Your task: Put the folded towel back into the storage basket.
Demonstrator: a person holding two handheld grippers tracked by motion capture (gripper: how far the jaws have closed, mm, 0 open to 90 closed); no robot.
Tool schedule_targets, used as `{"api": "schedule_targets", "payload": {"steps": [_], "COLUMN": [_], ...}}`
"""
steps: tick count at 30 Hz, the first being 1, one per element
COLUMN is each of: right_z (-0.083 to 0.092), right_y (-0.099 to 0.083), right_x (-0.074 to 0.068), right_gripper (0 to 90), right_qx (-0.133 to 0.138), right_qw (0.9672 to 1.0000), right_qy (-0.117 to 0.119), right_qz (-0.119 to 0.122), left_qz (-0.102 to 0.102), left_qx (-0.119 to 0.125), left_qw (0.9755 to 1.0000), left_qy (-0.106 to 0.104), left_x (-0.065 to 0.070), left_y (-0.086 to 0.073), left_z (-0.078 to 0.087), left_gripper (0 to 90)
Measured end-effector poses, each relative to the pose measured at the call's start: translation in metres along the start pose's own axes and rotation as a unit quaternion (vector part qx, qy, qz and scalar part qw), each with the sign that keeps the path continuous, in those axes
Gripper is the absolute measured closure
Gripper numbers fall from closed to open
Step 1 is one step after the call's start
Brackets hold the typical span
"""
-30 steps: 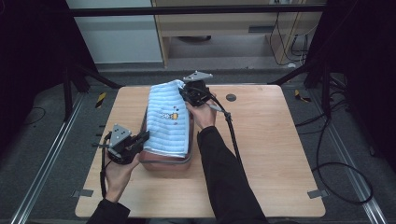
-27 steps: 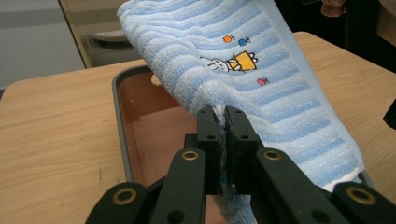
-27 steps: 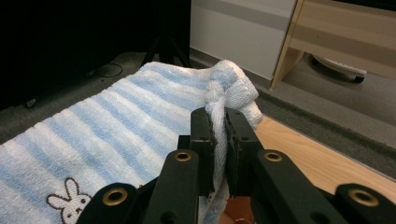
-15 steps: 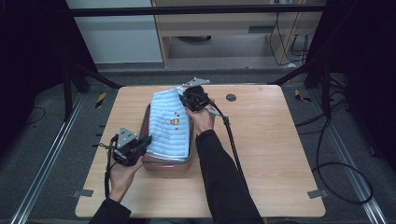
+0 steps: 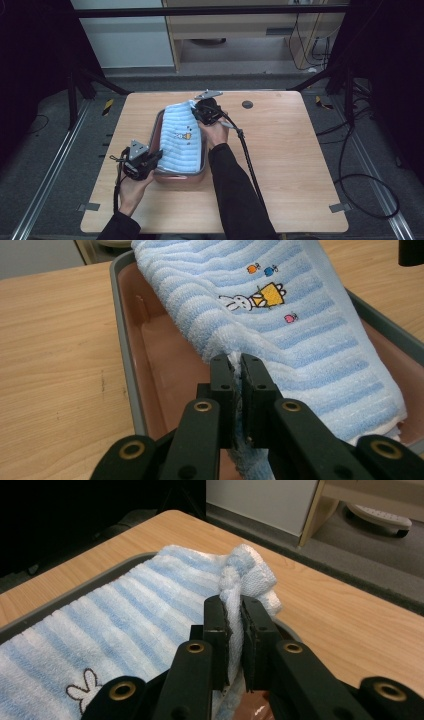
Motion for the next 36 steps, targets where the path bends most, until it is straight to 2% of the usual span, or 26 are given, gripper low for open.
{"api": "schedule_targets", "payload": {"steps": [6, 15, 16, 22, 27, 30, 32, 34, 36], "right_z": [-0.006, -0.013, -0.015, -0.017, -0.008, 0.003, 0.018, 0.023, 0.041], "right_y": [-0.010, -0.022, -0.026, -0.031, -0.026, -0.021, -0.016, -0.014, -0.013], "right_x": [0.002, 0.003, 0.004, 0.003, 0.006, 0.007, 0.011, 0.014, 0.021], "right_gripper": [82.8, 81.6, 79.8, 70.3, 63.4, 59.3, 55.4, 53.1, 46.5], "right_qx": [-0.014, -0.037, -0.051, -0.067, -0.051, -0.030, -0.006, 0.002, 0.020], "right_qw": [0.9999, 0.9993, 0.9987, 0.9977, 0.9986, 0.9994, 0.9998, 0.9998, 0.9995], "right_qy": [0.000, -0.005, -0.009, -0.011, -0.018, -0.017, -0.014, -0.013, -0.018], "right_qz": [-0.006, -0.005, -0.003, 0.000, 0.000, -0.001, -0.010, -0.013, -0.019], "left_qz": [-0.001, -0.002, 0.001, 0.001, 0.001, -0.001, -0.001, -0.001, 0.002], "left_qx": [-0.005, -0.027, -0.026, -0.009, 0.008, 0.015, 0.026, 0.030, 0.036], "left_qw": [1.0000, 0.9996, 0.9997, 0.9999, 0.9999, 0.9998, 0.9995, 0.9995, 0.9993], "left_qy": [0.001, -0.001, -0.001, 0.007, 0.015, 0.016, 0.015, 0.013, 0.011], "left_x": [0.000, 0.000, 0.001, -0.004, -0.006, -0.006, -0.008, -0.008, -0.010], "left_y": [-0.004, -0.011, -0.011, -0.007, -0.001, 0.002, 0.005, 0.006, 0.008], "left_z": [-0.002, -0.009, -0.010, -0.004, 0.003, 0.008, 0.013, 0.015, 0.019], "left_gripper": [85.1, 83.9, 82.0, 75.1, 72.5, 71.1, 68.6, 67.5, 63.4]}}
Point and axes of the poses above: each handheld gripper's, and its own axes: z roughly backward along the jaws, y roughly out of its top, x roughly to its right, the point moved 5 cm from there along -z, roughly forward along the jaws, and after that the axes turned 9 degrees about -z, right-handed, at the moved point
